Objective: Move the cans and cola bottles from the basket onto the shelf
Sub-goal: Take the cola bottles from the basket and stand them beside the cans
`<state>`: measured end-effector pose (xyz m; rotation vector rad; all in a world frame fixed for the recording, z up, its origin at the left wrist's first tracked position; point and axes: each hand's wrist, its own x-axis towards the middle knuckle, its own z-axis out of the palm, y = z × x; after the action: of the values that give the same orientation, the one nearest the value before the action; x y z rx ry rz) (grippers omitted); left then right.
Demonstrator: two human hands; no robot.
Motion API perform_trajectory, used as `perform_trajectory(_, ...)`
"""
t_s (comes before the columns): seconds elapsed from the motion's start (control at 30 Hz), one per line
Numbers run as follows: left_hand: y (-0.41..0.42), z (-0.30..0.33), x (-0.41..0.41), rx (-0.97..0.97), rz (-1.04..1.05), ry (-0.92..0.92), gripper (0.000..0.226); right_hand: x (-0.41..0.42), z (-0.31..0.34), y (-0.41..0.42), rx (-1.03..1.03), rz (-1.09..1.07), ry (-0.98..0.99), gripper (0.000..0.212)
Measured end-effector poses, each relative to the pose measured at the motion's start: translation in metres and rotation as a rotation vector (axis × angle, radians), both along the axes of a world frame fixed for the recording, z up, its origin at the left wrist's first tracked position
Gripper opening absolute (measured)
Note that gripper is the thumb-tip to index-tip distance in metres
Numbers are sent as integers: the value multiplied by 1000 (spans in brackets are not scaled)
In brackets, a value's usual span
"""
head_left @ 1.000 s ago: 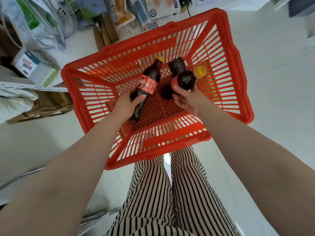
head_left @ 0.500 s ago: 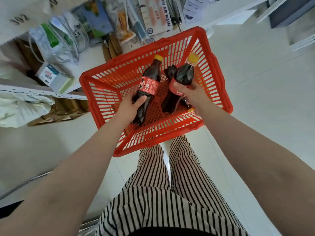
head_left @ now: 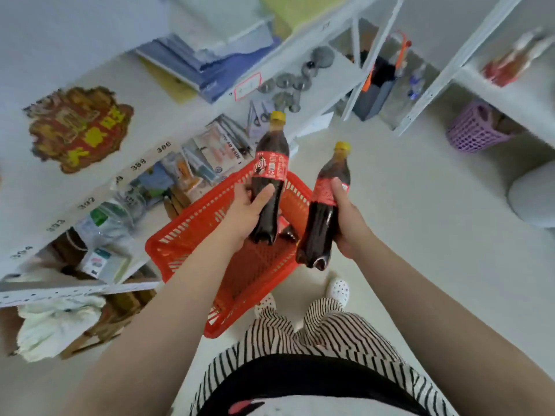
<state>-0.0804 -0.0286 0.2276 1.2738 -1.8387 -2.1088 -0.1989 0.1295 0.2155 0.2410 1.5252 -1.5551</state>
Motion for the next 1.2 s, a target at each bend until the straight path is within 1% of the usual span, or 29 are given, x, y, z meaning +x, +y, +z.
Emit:
perform_trajectory(0.07,17,16,-25,50,-65,9,79,-10,10,22,-31,-50,-48,49)
perform_trajectory(0.1,27,23,-38,74,-101,8,84,-17,14,35,-57,-58,-67,45)
perform_trajectory(0.13,38,27,-52,91,-132,3,80,-24,19,50,-84,-68,-81,43)
perform_trajectory(0.17,51,33,-66,104,-151,-7,71,-31,24,65,-102,-80,-78,46)
perform_trajectory(0.27,97,42,-111,176,-185,-63,64,-56,35,119,-148,-137,-39,65)
perform_trajectory(0.33,133,46,-140,211,-211,-39,46,-74,42,162,-173,-202,-22,65)
perform_trajectory(0.4,175,49,-168,219,-265,-46,48,-91,48,209,-181,-271,-23,59)
perform_trajectory(0.47,222,48,-193,211,-342,-23,48,-108,53,259,-203,-348,-63,54)
perform_trajectory(0.53,272,43,-216,198,-404,-13,54,-125,58,311,-202,-427,-88,49)
perform_trajectory(0.63,347,42,-250,209,-493,7,50,-143,65,386,-157,-549,-47,52)
perform_trajectory(0.73,413,46,-284,234,-562,16,52,-160,71,454,-150,-647,-19,54)
perform_trajectory(0.83,468,54,-318,208,-635,14,56,-176,75,513,-238,-739,-42,50)
perform_trajectory(0.93,512,63,-351,177,-701,36,55,-191,77,561,-318,-838,-23,44)
perform_trajectory(0.97,525,68,-362,167,-727,41,53,-198,78,572,-322,-863,-19,45)
perform_trajectory(1.03,550,74,-385,154,-774,45,50,-212,80,591,-282,-883,9,47)
perform_trajectory(1.13,587,77,-419,149,-812,61,49,-237,79,612,-170,-919,70,29)
perform_trajectory(1.2,610,75,-443,154,-837,68,50,-256,77,627,-154,-924,89,29)
